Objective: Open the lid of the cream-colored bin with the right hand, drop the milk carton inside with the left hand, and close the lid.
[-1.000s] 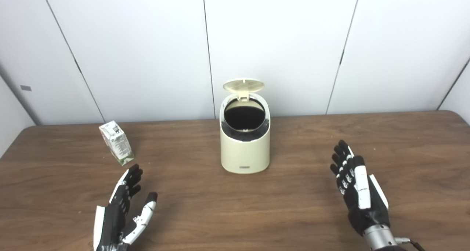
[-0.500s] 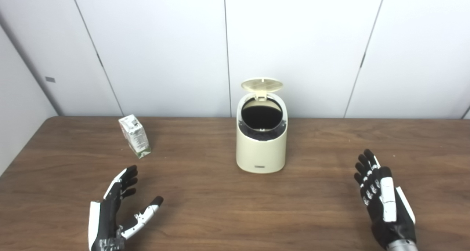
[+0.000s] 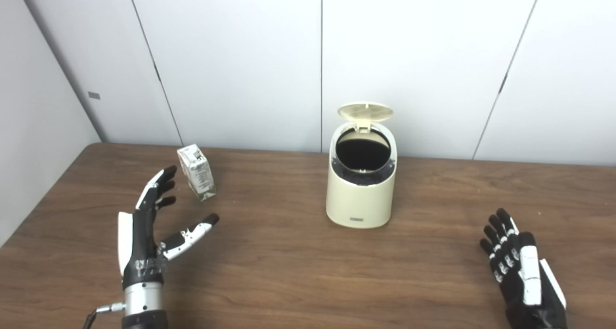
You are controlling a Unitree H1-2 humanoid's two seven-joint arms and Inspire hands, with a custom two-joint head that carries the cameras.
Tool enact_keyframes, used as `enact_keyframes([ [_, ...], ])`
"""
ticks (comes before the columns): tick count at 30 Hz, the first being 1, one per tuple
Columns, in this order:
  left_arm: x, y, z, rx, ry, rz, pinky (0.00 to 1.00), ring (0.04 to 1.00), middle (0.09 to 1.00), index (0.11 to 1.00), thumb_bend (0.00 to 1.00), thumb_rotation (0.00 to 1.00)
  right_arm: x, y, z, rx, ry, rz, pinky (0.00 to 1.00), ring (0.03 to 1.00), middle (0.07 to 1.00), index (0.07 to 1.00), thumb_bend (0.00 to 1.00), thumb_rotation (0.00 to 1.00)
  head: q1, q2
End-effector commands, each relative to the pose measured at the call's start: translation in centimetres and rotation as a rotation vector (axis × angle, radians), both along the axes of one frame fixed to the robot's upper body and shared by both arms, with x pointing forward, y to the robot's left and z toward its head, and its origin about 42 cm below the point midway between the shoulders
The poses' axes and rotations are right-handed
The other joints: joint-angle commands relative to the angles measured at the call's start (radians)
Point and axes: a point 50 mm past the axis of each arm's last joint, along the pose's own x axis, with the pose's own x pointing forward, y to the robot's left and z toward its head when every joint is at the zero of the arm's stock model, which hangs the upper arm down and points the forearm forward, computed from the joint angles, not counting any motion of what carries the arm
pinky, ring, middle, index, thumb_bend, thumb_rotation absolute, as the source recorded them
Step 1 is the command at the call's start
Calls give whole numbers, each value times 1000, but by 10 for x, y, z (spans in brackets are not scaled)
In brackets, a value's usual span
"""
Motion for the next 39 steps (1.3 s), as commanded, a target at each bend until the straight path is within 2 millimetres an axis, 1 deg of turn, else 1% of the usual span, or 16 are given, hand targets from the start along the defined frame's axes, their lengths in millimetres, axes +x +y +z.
enact_keyframes([
  [1,13,6,19,44,-72,21,800,835,866,868,804,48,8,-5,15,-13,-64,14,1000,987,991,1000,505,1000,1,0],
  [2,18,8,20,56,-66,31,804,833,867,867,808,59,8,-5,15,-15,-64,15,1000,989,995,1000,513,1000,0,9],
  [4,26,12,23,86,-44,46,817,840,873,872,809,64,8,-6,15,-11,-61,19,1000,992,997,1000,525,1000,-1,9],
  [6,35,16,27,129,-4,55,856,884,901,896,803,79,9,-7,16,-5,-59,23,1000,996,997,1000,526,1000,-6,14],
  [9,51,22,32,178,33,59,917,946,954,938,834,75,8,-8,17,-7,-60,24,1000,1000,995,1000,509,1000,-6,15],
  [12,65,27,35,185,64,61,948,978,984,957,867,69,8,-8,17,-11,-60,19,1000,995,982,988,512,1000,-4,18],
  [16,82,34,36,172,88,44,901,953,977,962,883,62,7,-5,19,-4,-63,27,1000,992,977,983,537,1000,-3,18],
  [21,101,38,37,166,112,45,805,913,955,962,888,63,6,-4,21,-5,-63,29,1000,1000,989,993,525,1000,-1,18],
  [23,108,40,36,180,121,46,799,909,949,959,889,54,6,-3,21,-3,-65,28,1000,1000,988,993,516,1000,3,15],
  [26,118,42,35,226,155,39,837,916,946,961,883,50,6,-2,20,-14,-61,28,1000,1000,984,996,517,1000,3,14],
  [31,130,44,32,262,190,25,805,883,916,933,898,9,7,1,19,-9,-58,27,1000,996,972,993,531,1000,4,14],
  [33,134,45,31,249,204,25,797,880,913,928,897,6,7,2,19,-11,-60,27,1000,999,975,998,530,1000,2,15],
  [37,139,46,30,221,227,33,711,846,899,919,886,22,8,5,18,-28,-65,22,1000,1000,967,994,524,1000,-4,15],
  [39,141,48,28,216,235,39,701,840,899,913,882,26,8,6,17,-32,-68,21,1000,996,965,992,516,1000,-4,14],
])
